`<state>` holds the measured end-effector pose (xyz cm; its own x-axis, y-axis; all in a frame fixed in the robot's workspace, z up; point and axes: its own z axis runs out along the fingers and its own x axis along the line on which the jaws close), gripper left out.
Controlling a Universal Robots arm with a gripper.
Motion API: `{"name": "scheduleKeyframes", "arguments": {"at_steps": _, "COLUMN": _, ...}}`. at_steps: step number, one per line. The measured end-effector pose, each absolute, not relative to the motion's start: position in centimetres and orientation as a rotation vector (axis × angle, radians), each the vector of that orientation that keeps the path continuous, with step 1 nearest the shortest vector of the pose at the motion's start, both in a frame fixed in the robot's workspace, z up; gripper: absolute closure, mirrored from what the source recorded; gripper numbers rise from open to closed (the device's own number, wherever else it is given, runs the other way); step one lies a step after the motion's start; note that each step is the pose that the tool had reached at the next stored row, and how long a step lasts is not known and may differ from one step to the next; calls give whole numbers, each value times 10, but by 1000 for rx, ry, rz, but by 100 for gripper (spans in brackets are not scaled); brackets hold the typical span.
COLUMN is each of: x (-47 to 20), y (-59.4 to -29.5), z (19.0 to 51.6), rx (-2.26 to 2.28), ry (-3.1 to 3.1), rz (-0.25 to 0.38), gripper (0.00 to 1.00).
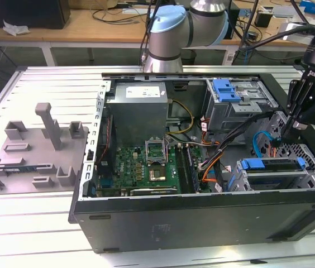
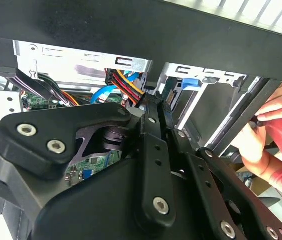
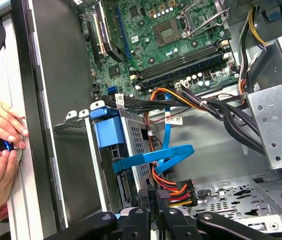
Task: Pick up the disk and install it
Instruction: 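Insert the first disk wire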
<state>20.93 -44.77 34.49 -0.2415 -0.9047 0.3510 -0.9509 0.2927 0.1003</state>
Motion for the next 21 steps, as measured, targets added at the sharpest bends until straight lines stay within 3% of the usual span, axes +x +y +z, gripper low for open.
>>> {"name": "scheduleKeyframes", "arguments": {"at_steps": 21, "x": 191, "y": -456, "z": 346, "rx": 1723, "ry": -2259, "rz": 198, "gripper": 84}}
